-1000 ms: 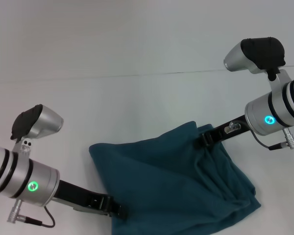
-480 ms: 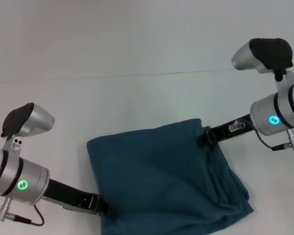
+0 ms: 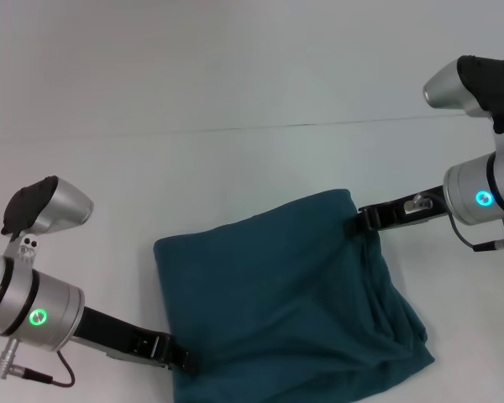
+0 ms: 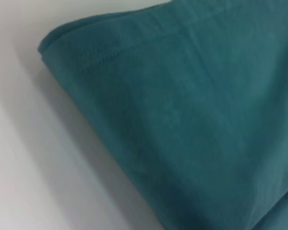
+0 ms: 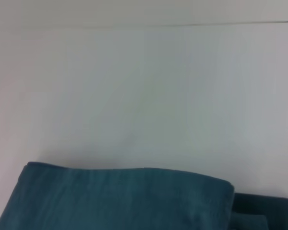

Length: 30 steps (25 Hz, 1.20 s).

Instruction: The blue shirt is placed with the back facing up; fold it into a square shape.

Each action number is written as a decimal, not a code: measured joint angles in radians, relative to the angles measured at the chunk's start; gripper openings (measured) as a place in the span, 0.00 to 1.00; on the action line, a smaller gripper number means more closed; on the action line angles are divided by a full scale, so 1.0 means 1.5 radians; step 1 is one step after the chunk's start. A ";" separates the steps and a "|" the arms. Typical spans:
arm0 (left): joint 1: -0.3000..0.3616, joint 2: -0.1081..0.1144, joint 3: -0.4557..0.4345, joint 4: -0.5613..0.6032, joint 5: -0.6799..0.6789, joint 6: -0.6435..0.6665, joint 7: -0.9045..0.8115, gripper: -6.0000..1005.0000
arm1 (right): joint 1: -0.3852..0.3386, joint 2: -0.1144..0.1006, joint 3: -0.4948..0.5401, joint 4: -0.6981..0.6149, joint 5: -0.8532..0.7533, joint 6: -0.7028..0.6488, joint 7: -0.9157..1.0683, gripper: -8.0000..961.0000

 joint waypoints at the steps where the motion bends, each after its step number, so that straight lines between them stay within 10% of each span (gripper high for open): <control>1: 0.000 0.000 0.000 0.000 0.000 0.000 0.001 0.15 | 0.000 0.000 0.003 0.001 0.000 0.001 0.000 0.09; 30: -0.006 -0.003 0.007 -0.002 0.001 0.002 0.013 0.14 | -0.001 -0.012 0.080 -0.019 0.000 -0.078 -0.006 0.20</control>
